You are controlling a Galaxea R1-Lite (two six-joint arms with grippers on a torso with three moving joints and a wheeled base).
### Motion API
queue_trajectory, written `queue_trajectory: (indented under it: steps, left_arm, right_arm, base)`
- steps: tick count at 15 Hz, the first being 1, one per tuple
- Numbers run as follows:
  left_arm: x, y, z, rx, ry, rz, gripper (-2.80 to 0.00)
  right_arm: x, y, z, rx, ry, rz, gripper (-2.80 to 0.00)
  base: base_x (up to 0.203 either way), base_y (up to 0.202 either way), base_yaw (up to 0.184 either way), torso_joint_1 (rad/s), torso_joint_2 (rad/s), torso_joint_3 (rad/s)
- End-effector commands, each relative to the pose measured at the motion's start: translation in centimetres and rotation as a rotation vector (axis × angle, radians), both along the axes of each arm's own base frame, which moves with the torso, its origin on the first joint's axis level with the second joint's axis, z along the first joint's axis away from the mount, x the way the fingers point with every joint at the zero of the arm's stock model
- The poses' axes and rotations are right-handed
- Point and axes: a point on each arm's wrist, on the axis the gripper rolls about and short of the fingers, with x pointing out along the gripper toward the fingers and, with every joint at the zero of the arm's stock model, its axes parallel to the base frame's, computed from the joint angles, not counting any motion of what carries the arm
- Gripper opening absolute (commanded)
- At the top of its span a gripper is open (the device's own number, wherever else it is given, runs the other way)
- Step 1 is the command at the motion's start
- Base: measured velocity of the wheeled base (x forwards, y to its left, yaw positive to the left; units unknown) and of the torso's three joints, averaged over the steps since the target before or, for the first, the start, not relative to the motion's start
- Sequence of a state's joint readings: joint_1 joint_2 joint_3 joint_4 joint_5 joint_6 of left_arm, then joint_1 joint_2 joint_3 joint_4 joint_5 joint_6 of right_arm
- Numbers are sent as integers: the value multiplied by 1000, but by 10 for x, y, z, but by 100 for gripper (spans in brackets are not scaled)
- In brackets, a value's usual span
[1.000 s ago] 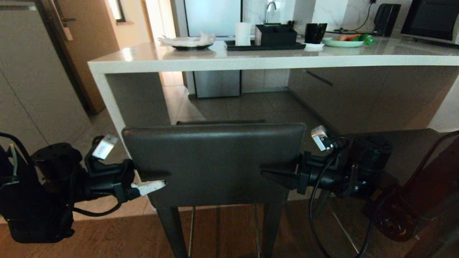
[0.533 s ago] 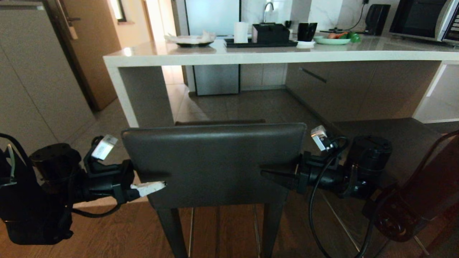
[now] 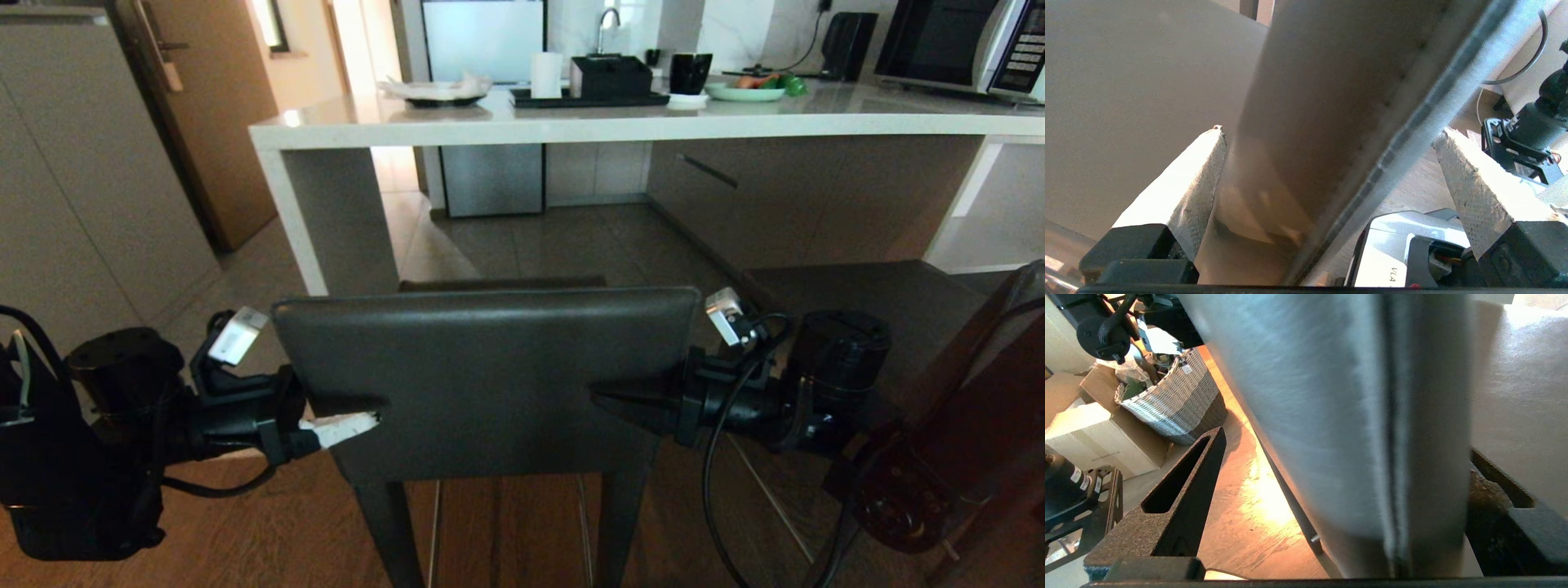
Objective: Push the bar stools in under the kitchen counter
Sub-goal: Pull the gray chair out from under the dining table, then push the gray chair back under the dining table
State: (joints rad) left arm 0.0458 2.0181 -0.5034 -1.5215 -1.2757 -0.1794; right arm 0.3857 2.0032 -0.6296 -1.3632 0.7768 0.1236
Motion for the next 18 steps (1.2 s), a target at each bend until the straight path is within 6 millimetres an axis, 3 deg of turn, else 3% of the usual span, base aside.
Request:
queue_trajectory:
  steps: [1, 5, 9, 11, 14, 18]
  left_arm:
    - [-4, 8, 0, -2, 7, 78, 0]
    - [-35, 26, -3, -5, 75, 219, 0]
    - [-43, 58, -3, -11, 80, 326, 0]
    - [-58, 68, 2, -13, 77, 354, 0]
    - [-96, 62, 15, -13, 59, 333, 0]
    - [-142, 47, 40, 10, -58, 316, 0]
  right_arm:
    - [-3, -5, 2, 1, -5, -8, 0]
    - [-16, -28, -1, -6, 2, -59, 0]
    - [-22, -67, -6, 0, -8, -157, 0]
    - [-35, -86, 0, 1, -19, -170, 0]
    - [-65, -99, 22, 14, -78, -178, 0]
    - [-123, -106, 44, 37, -165, -182, 0]
  base:
    - [0, 0, 0, 0, 0, 0]
    - [0, 0, 0, 0, 0, 0]
    - [0, 0, 0, 0, 0, 0]
    - [0, 0, 0, 0, 0, 0]
    - [0, 0, 0, 0, 0, 0]
    - [0, 0, 0, 0, 0, 0]
